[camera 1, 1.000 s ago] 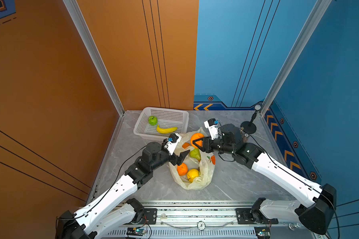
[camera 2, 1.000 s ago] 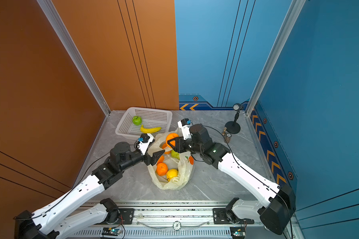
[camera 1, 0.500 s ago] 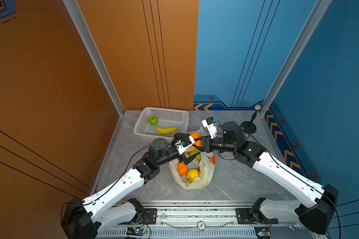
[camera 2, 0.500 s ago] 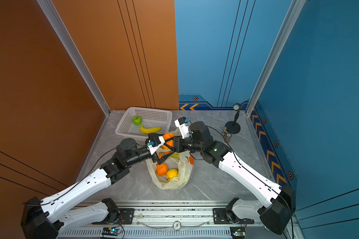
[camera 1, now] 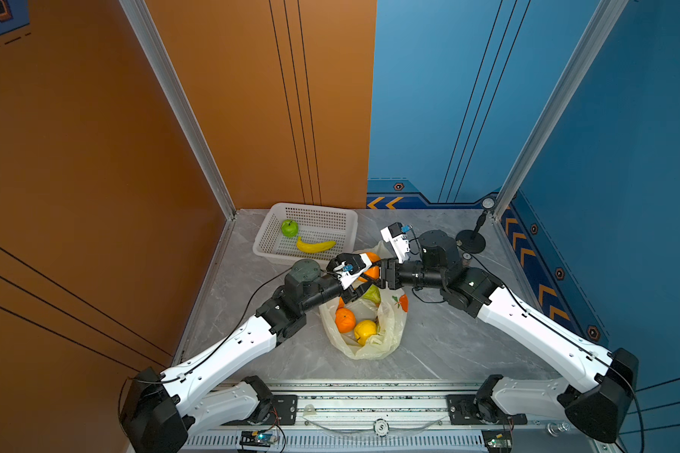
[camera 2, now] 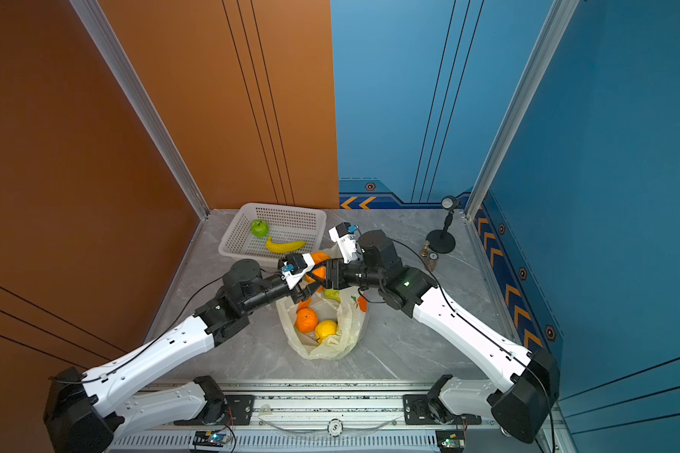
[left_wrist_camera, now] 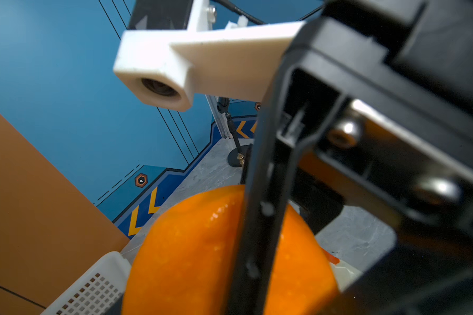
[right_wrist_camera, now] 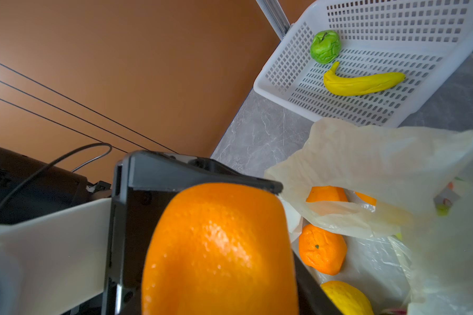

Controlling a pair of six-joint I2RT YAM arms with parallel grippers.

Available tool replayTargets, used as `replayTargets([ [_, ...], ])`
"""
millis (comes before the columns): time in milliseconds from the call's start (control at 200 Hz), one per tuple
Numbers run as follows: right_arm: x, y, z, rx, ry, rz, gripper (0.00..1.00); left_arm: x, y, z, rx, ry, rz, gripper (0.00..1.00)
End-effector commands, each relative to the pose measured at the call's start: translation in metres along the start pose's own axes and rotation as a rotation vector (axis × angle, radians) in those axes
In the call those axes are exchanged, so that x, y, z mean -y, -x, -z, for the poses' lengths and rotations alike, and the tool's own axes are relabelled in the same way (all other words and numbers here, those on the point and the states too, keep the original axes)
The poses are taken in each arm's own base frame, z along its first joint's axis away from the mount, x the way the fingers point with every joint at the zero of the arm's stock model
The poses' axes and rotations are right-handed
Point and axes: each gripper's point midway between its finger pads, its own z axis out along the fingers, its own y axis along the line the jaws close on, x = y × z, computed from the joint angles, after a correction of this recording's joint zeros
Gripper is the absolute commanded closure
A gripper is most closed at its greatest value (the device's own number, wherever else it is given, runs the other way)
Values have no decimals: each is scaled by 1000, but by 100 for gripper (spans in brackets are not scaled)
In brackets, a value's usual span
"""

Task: Untie the knot of the plastic bag and take out the fruit
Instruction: Place the fruit in the basket.

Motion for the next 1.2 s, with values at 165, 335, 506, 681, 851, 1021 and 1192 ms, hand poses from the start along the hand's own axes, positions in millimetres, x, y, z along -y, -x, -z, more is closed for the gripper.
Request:
replayTargets([
  [165,-9,32,-2,28,-16,18,18,-70,2,12,-48,221,180,41],
  [335,-7,49,-9,62,-48,30,12,-123,-22,30,-118,365,290,42],
  [506,2,60,-20,71,-97,34,9,-181,-53,45,-202,507,440,42],
  [681,14,65,-27,57,-164,38,6,-225,-102,56,-356,649,596,42],
  [851,25,64,-30,35,-222,31,5,-253,-152,72,-552,788,687,43],
  [1021,31,63,-29,24,-265,39,5,-272,-193,81,-679,867,781,43],
  [1192,33,59,-28,11,-286,44,4,-283,-234,82,-802,882,853,45],
])
